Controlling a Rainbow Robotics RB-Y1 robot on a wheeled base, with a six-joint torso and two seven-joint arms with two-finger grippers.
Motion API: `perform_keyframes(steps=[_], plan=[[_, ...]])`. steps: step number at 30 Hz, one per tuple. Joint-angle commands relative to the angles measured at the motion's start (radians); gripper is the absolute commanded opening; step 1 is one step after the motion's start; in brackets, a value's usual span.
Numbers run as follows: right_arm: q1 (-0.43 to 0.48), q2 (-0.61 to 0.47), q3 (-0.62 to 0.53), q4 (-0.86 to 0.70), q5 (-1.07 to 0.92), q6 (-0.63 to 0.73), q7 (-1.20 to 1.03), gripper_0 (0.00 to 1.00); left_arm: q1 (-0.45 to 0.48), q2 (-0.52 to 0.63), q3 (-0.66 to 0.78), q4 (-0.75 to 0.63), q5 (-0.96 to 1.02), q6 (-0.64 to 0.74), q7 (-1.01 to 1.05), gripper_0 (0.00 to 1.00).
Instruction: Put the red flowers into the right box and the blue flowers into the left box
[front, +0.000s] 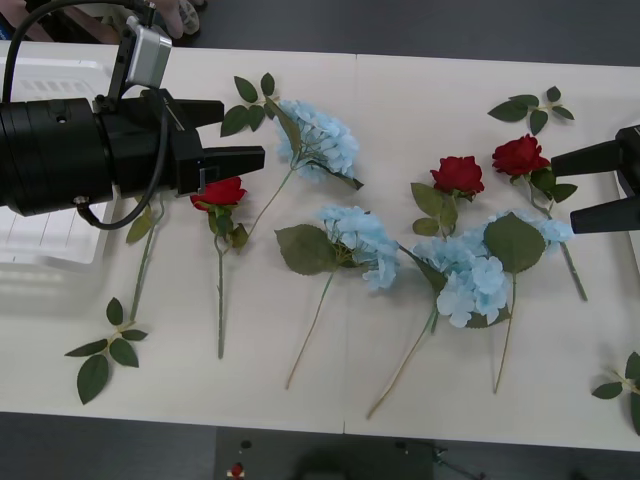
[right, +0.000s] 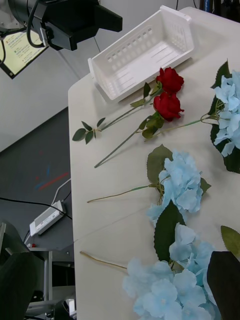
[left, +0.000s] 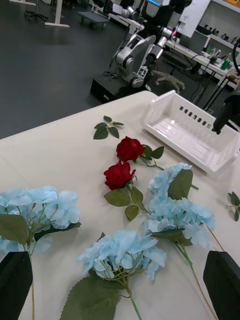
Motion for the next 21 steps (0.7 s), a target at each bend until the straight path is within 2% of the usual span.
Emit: perform_keyframes(steps=[1,3,5,8,11,14,17,21], plan=[[0.065,0.028,0.023,0.009,0.026,-0.008,-0.003,1.00,-0.015,0.007,0.023,-0.015,-0.006,-0.009,-0.032,1.00],[0.065,0.028,-0.014,0.029,0.070,-0.002,-0.003,1.00,-0.015,0.007,0.023,-0.015,-0.006,-0.009,-0.032,1.00],[0.061,0.030,-0.055,0.048,0.125,0.024,-0.003,1.00,0.026,-0.016,0.007,0.000,0.002,-0.017,-0.028,1.00],[0.025,0.030,-0.122,0.051,0.265,0.112,-0.003,1.00,0.020,0.053,0.061,0.040,0.105,-0.021,0.052,1.00],[-0.033,0.030,-0.158,0.051,0.412,0.192,-0.252,1.00,0.005,0.156,0.095,0.103,0.243,0.085,0.114,1.00],[-0.128,0.036,-0.167,0.049,0.602,0.279,-0.530,1.00,0.003,0.240,0.118,0.227,0.347,0.232,0.186,1.00],[-0.228,0.074,-0.153,0.048,0.809,0.370,-0.758,1.00,0.003,0.236,0.116,0.348,0.287,0.352,0.226,1.00],[-0.352,0.143,-0.090,0.075,1.021,0.419,-0.955,1.00,-0.003,0.204,0.099,0.425,0.105,0.379,0.226,1.00]])
